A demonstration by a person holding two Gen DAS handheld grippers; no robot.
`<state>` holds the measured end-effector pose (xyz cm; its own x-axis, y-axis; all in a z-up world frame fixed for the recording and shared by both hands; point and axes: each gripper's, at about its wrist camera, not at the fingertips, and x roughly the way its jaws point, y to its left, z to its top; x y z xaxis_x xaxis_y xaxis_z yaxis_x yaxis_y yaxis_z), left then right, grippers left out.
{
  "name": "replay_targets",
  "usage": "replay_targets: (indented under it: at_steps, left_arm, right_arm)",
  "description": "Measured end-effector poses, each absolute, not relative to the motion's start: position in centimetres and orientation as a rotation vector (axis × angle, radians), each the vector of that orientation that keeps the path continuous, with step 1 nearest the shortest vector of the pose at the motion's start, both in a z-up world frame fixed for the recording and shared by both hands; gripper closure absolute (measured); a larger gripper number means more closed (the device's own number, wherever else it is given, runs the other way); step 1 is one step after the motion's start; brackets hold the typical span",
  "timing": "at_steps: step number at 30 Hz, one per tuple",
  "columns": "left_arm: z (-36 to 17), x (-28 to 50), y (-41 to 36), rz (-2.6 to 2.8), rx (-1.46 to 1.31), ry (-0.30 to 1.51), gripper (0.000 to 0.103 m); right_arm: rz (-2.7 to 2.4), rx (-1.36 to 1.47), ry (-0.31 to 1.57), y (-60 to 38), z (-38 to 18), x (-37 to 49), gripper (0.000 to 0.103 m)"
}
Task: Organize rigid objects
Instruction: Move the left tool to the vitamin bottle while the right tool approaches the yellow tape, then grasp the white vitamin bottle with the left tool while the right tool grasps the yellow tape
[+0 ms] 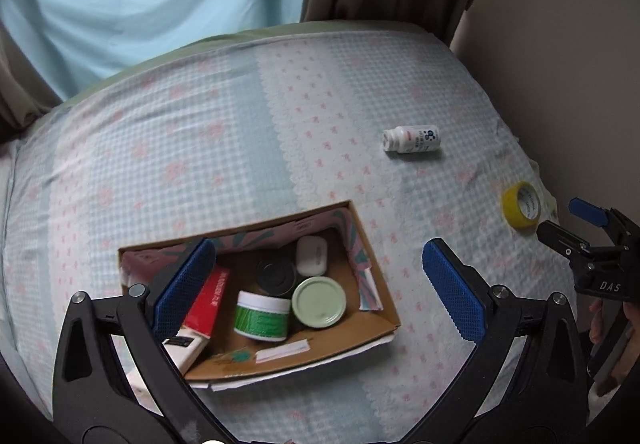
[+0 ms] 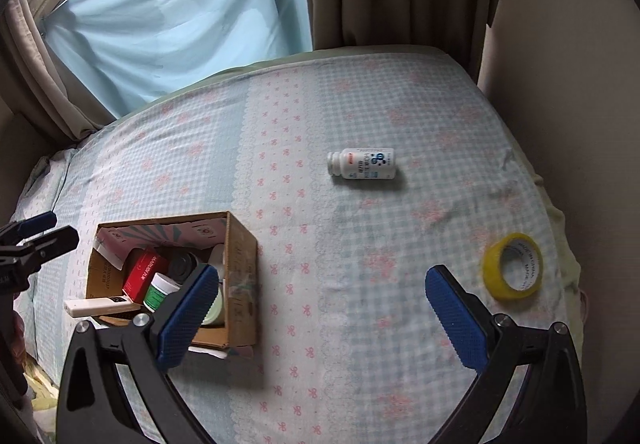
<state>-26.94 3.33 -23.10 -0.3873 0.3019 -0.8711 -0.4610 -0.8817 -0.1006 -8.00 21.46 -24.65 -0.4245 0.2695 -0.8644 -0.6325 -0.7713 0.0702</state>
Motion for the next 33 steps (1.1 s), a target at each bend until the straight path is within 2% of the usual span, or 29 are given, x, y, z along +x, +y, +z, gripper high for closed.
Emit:
replay_targets:
  at_steps: [6,9,16,25,33]
  left_arm:
    - [-22.9,-30.2,13.5,2.148,-1.308,0.327,0.0]
    - [-23.9,-32.2,18.1,2.1,-1.259,0.429,0.0]
    - [-31.0,-36.1,27.4,1.882,-1.191,0.756,0.0]
    - [-41.6,-38.1,32.8,1.612,-1.152,0.998,0.001]
    - [-46.4,-38.4,34.6,1.512,-1.06,1.104,0.005]
  right_arm:
    - [2.04,-1.225,0.485,26.0,-23.9,-3.7,0.0]
    - [1.963,-1.196,0.538,28.8,-24.3,-1.6,0.0]
    - [1.762,-1.164,0.694,34.2,-29.2,1.9,0.0]
    - [1.601,-1.109,0.842,36.6,-37.4,3.8,0.0]
    - [1.574,-0.914,0.749,36.6,-42.6,3.1,0.0]
